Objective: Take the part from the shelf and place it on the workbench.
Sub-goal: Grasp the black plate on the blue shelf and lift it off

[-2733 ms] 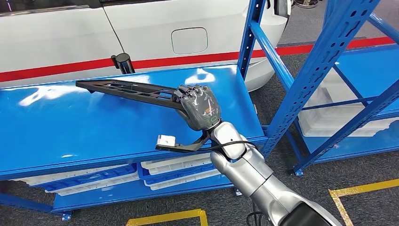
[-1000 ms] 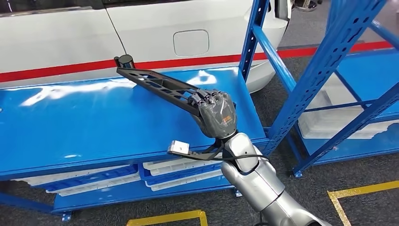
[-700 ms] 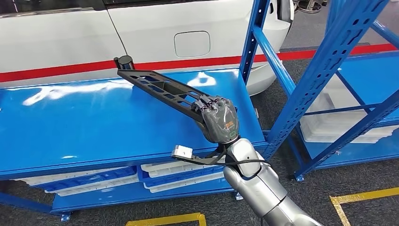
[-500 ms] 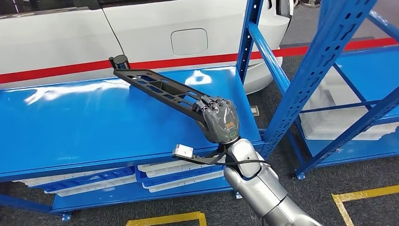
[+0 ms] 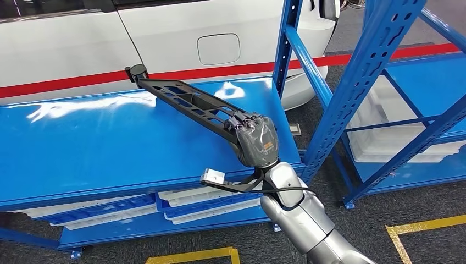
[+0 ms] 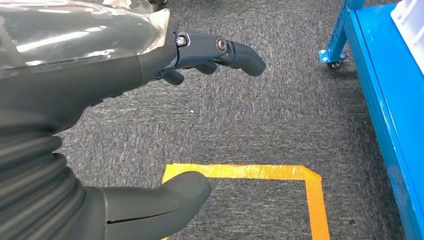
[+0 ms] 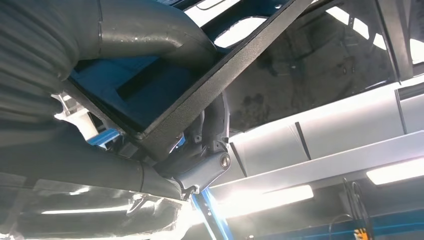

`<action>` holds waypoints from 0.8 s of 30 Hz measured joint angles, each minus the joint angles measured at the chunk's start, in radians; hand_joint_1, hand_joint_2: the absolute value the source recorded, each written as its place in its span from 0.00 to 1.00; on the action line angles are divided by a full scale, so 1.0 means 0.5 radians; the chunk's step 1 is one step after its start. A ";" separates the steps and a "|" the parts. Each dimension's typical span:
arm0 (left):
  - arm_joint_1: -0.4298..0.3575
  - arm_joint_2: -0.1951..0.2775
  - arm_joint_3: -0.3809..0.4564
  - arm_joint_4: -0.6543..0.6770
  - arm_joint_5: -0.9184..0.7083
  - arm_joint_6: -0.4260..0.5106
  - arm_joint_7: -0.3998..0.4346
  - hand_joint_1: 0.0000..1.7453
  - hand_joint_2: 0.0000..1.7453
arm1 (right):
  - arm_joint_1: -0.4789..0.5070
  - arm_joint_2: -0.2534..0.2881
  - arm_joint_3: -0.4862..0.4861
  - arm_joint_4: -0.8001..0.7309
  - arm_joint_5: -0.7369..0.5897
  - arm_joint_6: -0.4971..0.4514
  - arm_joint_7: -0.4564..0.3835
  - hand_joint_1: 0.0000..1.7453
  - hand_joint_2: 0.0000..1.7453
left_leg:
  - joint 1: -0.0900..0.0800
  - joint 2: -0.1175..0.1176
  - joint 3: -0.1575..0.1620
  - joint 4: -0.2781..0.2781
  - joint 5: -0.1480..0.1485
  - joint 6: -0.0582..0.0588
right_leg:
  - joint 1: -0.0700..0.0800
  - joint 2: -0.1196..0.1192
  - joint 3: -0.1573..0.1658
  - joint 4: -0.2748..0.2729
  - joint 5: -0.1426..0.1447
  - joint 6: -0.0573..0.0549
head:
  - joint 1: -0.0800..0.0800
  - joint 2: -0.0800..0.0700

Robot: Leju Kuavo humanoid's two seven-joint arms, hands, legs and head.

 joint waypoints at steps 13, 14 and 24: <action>-0.004 0.000 0.000 0.000 0.001 -0.002 0.006 0.00 1.00 | -0.022 0.005 -0.029 0.000 0.003 0.000 -0.004 1.00 1.00 | -0.019 -0.001 -0.009 0.022 -0.007 0.008 | -0.013 0.000 0.006 -0.003 0.002 0.003 | 0.000 0.000; -0.006 0.000 0.000 0.000 0.001 -0.002 0.005 0.00 1.00 | -0.028 0.005 -0.033 0.000 0.003 0.000 -0.004 1.00 1.00 | -0.019 -0.001 -0.009 0.022 -0.007 0.008 | -0.013 0.000 0.006 -0.004 0.002 0.003 | 0.000 0.000; -0.042 0.000 -0.002 0.000 -0.012 -0.022 -0.006 0.00 1.00 | -0.060 0.005 -0.105 -0.035 0.022 0.002 0.037 1.00 1.00 | -0.021 -0.002 -0.027 0.061 -0.023 0.038 | -0.027 -0.001 0.005 -0.010 0.011 0.019 | 0.000 0.000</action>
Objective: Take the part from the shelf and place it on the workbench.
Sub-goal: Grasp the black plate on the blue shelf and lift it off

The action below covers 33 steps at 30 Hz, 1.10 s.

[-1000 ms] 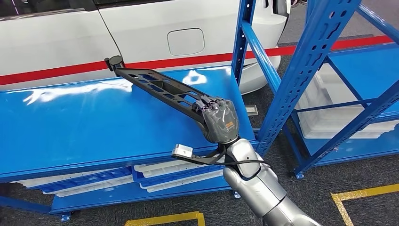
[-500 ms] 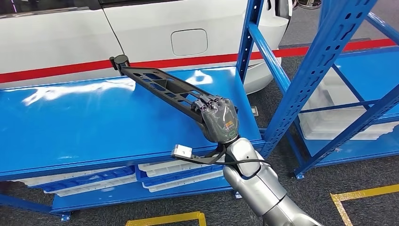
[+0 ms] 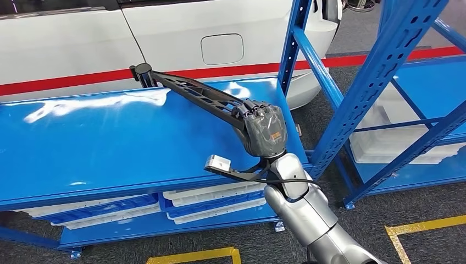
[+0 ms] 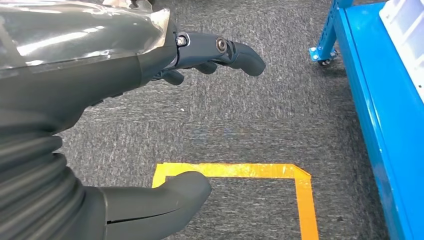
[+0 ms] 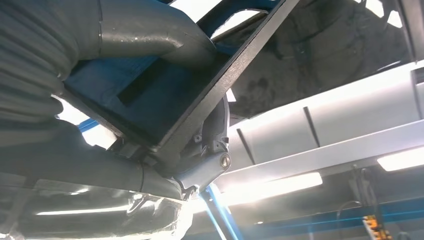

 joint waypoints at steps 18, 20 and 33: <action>-0.055 -0.021 -0.012 -0.001 -0.020 -0.016 -0.011 0.00 1.00 | 0.017 -0.018 -0.078 -0.080 0.086 0.007 0.040 1.00 1.00 | -0.022 -0.001 0.011 -0.030 0.017 0.054 | 0.023 -0.015 0.011 -0.026 0.011 0.023 | 0.014 0.000; -0.056 -0.019 -0.012 -0.002 -0.022 -0.016 -0.009 0.00 1.00 | 0.022 -0.017 -0.080 -0.084 0.088 0.007 0.040 1.00 1.00 | -0.018 -0.001 0.012 -0.030 0.018 0.081 | 0.020 -0.010 0.006 -0.028 0.014 0.018 | 0.012 0.000; -0.074 -0.019 -0.014 -0.002 -0.024 -0.019 0.004 0.00 1.00 | 0.025 -0.017 -0.084 -0.093 0.095 0.012 0.039 1.00 1.00 | -0.009 0.005 0.013 -0.055 0.030 0.018 | 0.048 -0.003 0.001 -0.025 0.013 -0.014 | 0.013 0.000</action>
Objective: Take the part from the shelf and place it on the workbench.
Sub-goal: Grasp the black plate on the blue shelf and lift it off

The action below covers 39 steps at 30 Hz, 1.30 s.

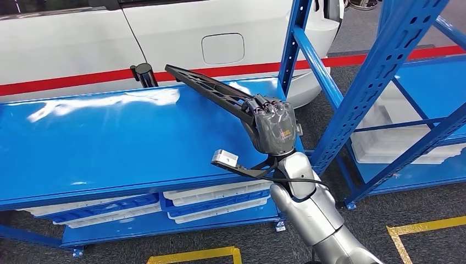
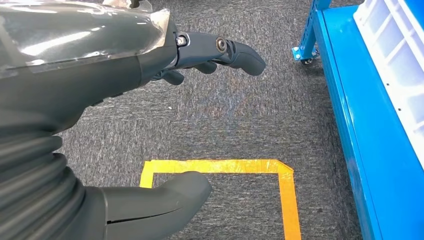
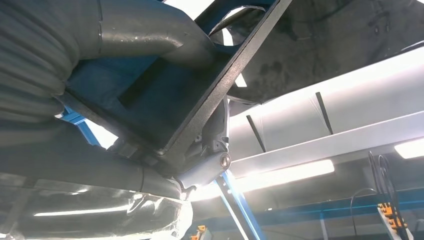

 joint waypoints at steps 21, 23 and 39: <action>-0.008 0.001 -0.014 -0.003 -0.005 -0.017 0.004 0.00 1.00 | 0.003 0.007 -0.004 -0.041 0.008 0.025 0.000 1.00 1.00 | -0.003 0.021 0.066 -0.148 0.105 0.103 | -0.018 -0.010 -0.110 0.204 -0.081 0.029 | 0.000 0.000; -0.008 -0.001 -0.017 -0.003 -0.005 -0.021 0.004 0.00 1.00 | 0.012 0.002 -0.005 -0.041 0.008 0.025 0.000 1.00 1.00 | 0.003 0.023 0.065 -0.145 0.103 0.099 | -0.026 -0.010 -0.230 0.457 -0.160 0.037 | 0.003 0.000; -0.010 0.000 -0.035 -0.006 -0.016 -0.026 0.000 0.00 1.00 | 0.041 -0.010 -0.021 -0.046 0.007 0.024 0.002 1.00 1.00 | 0.038 0.006 -0.318 0.629 -0.292 -0.013 | -0.011 0.016 -0.045 0.077 -0.034 -0.009 | -0.007 0.000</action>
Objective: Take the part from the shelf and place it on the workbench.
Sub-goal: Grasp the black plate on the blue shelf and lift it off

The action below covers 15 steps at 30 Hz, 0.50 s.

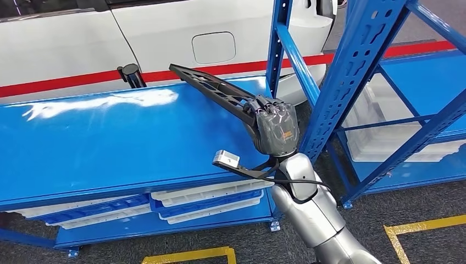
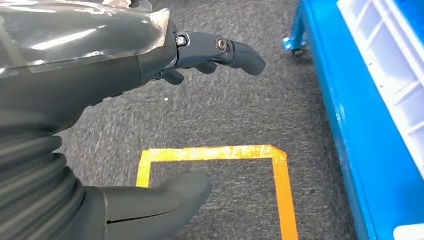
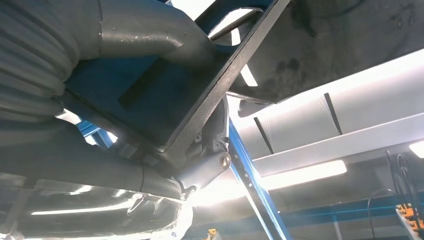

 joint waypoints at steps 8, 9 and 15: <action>-0.001 0.016 -0.008 -0.003 -0.017 0.011 0.019 0.00 1.00 | 0.004 0.002 -0.002 0.005 -0.002 -0.006 0.002 1.00 1.00 | -0.115 -0.001 0.205 -0.518 0.302 0.198 | 0.024 -0.003 0.008 -0.033 0.036 0.009 | 0.002 0.000; 0.000 0.018 -0.009 -0.004 -0.018 0.013 0.021 0.00 1.00 | 0.005 0.003 -0.003 0.007 -0.004 -0.008 0.002 1.00 1.00 | -0.112 0.001 0.216 -0.549 0.325 0.195 | 0.028 -0.006 0.006 -0.037 0.041 0.019 | -0.001 0.000; 0.015 0.011 -0.011 -0.002 -0.022 0.018 0.031 0.00 1.00 | 0.033 -0.006 -0.014 0.028 -0.013 -0.027 0.004 1.00 1.00 | -0.098 0.007 0.216 -0.632 0.410 0.170 | 0.024 -0.015 -0.199 0.461 -0.200 0.026 | 0.007 0.000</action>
